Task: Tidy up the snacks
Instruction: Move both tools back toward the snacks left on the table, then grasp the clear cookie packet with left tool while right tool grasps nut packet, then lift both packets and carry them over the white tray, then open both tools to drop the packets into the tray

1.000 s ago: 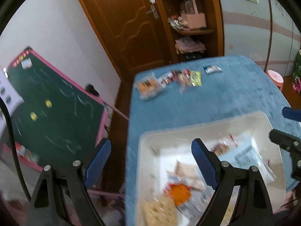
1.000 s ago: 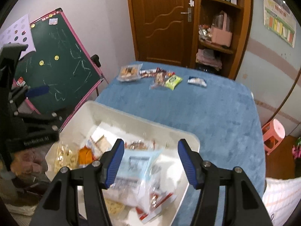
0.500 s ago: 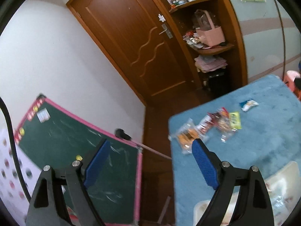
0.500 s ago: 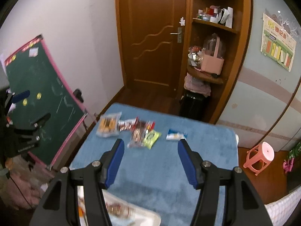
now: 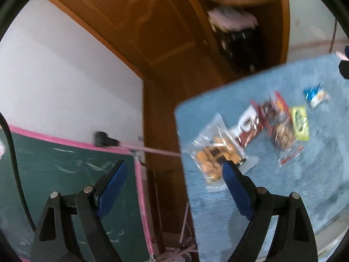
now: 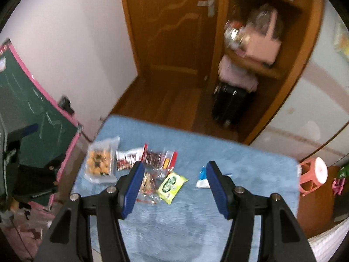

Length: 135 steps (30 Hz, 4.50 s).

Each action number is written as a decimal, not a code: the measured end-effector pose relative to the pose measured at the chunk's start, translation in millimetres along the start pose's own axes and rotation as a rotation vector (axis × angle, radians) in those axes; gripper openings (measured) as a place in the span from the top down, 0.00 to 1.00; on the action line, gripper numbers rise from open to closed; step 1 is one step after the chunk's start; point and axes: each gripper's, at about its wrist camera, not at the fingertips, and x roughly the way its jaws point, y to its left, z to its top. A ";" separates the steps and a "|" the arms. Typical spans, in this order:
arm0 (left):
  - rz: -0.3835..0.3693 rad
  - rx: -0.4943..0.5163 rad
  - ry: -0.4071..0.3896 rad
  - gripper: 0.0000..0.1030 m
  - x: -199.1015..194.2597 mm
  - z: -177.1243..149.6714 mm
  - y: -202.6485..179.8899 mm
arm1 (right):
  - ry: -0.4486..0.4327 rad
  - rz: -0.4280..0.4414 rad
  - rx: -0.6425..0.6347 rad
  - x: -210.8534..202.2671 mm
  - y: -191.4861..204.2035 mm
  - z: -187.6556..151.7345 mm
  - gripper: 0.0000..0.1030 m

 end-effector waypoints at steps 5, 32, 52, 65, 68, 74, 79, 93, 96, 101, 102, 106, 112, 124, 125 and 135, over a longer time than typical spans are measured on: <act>-0.032 0.068 0.076 0.15 57.7 -1.9 -35.4 | 0.142 0.084 -0.025 76.8 20.1 -20.5 0.42; -0.215 -0.126 0.152 0.09 130.4 10.4 -33.9 | 0.267 0.191 -0.059 162.3 26.1 -55.5 0.57; -0.226 -0.146 0.169 0.00 144.6 12.5 -43.3 | 0.243 0.177 -0.119 165.4 32.6 -60.4 0.59; -0.232 -0.114 0.062 0.40 107.0 -2.8 -50.8 | 0.235 0.143 -0.123 159.1 37.4 -64.0 0.61; -0.182 -0.063 0.050 0.41 93.7 -13.3 -59.8 | 0.226 0.118 -0.144 148.8 39.4 -69.5 0.62; -0.196 -0.032 0.005 0.41 54.6 -38.0 -60.8 | 0.180 0.138 -0.135 106.2 36.5 -76.7 0.67; -0.220 -0.017 -0.088 0.41 -8.7 -57.2 -50.5 | 0.122 0.150 -0.159 59.0 39.2 -86.3 0.67; -0.318 0.019 -0.305 0.41 -195.6 -176.7 -38.7 | -0.103 0.192 -0.187 -117.8 51.6 -173.9 0.67; -0.336 -0.001 -0.319 0.41 -213.9 -208.4 -39.4 | -0.140 0.224 -0.158 -145.8 52.8 -201.6 0.67; -0.321 -0.049 -0.344 0.40 -225.3 -257.2 -45.3 | -0.226 0.257 -0.138 -183.2 64.7 -250.9 0.67; -0.316 -0.061 -0.353 0.40 -225.8 -266.9 -47.3 | -0.242 0.259 -0.135 -187.3 68.4 -261.7 0.67; -0.298 -0.141 -0.366 0.40 -222.0 -301.3 -57.1 | -0.274 0.226 -0.108 -186.3 77.2 -291.8 0.67; -0.203 -0.099 -0.333 0.40 -193.6 -335.9 -91.8 | -0.203 0.241 -0.110 -161.4 86.1 -313.3 0.67; -0.100 -0.091 -0.293 0.35 -164.4 -343.0 -122.9 | -0.123 0.254 -0.088 -137.5 101.4 -331.4 0.61; -0.095 -0.099 -0.299 0.29 -164.7 -342.8 -123.2 | -0.127 0.254 -0.086 -137.9 100.8 -331.6 0.58; -0.070 -0.119 -0.368 0.17 -178.7 -339.9 -121.8 | -0.184 0.243 -0.023 -144.3 85.4 -334.0 0.48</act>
